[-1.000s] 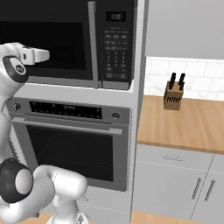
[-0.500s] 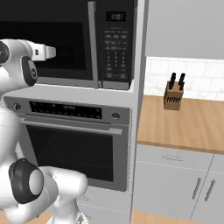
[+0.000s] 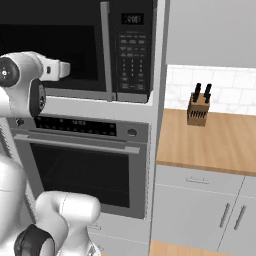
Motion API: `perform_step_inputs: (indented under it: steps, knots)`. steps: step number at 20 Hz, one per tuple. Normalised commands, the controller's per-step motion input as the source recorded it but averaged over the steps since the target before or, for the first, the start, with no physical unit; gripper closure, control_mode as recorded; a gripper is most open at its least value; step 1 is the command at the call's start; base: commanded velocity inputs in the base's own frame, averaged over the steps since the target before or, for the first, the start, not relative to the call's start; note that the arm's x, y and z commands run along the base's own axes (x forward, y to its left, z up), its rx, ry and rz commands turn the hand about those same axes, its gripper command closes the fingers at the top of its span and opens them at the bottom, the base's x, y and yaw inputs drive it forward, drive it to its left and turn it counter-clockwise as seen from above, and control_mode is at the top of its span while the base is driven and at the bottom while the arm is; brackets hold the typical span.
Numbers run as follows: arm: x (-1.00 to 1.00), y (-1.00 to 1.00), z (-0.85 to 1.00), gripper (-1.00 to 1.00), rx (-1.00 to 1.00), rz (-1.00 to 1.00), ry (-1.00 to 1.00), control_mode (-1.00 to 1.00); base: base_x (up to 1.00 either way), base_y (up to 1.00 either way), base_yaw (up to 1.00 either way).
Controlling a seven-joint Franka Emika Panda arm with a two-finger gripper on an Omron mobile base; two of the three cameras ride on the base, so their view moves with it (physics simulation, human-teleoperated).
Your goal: Open the microwave, place the bowl with waffle inside the microwave, then close the microwave door and turn it on.
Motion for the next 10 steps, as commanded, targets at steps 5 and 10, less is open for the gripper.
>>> perform_step_inputs:
  steps: [5, 10]
  knots:
    - [-0.52, -0.9, 0.0, 1.0, 0.38, 0.0, 0.02, -1.0, 0.0, 0.0, 0.0]
    - [-0.56, -0.93, -0.01, 1.0, 0.51, -0.01, 0.06, -1.0, 0.0, 0.0, 0.0]
